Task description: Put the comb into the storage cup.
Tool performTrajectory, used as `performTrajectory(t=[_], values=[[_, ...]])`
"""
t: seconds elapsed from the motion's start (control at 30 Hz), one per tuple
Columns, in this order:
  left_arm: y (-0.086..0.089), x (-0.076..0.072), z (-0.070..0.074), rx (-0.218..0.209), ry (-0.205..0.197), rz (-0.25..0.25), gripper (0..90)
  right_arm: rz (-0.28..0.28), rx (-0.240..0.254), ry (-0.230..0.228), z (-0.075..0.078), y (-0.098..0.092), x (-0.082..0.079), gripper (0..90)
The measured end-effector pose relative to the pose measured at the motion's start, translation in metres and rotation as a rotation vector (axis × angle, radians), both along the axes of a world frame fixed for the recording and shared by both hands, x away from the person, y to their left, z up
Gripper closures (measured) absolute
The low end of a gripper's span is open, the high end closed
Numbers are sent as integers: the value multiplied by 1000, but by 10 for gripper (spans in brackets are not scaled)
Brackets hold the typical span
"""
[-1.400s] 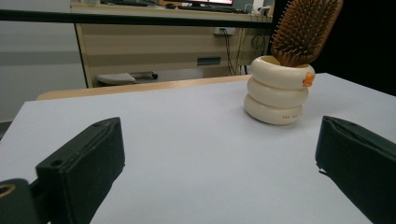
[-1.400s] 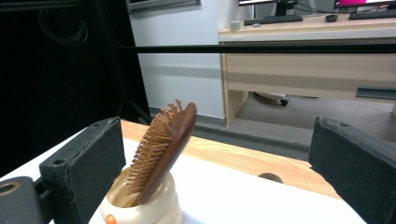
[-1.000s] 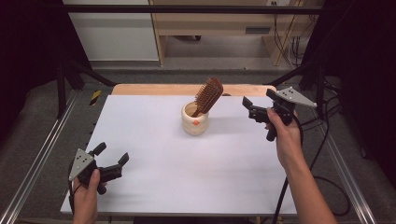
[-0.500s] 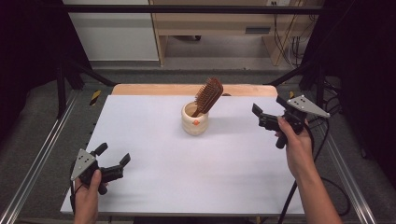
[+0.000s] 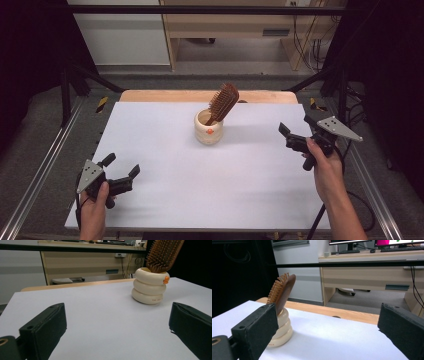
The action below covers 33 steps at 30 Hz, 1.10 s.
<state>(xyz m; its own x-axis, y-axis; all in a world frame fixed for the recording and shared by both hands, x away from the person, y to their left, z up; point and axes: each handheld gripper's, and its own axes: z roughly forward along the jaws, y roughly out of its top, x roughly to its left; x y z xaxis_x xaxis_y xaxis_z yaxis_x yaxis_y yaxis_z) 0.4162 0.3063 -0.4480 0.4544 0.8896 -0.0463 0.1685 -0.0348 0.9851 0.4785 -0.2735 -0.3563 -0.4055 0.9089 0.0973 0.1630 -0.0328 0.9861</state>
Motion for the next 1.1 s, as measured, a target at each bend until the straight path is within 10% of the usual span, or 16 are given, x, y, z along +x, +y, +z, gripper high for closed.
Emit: performTrajectory(t=[1.1], values=[[1,0,0,-8,0,-5,14,4,1,59,-60,-19,-35,34]])
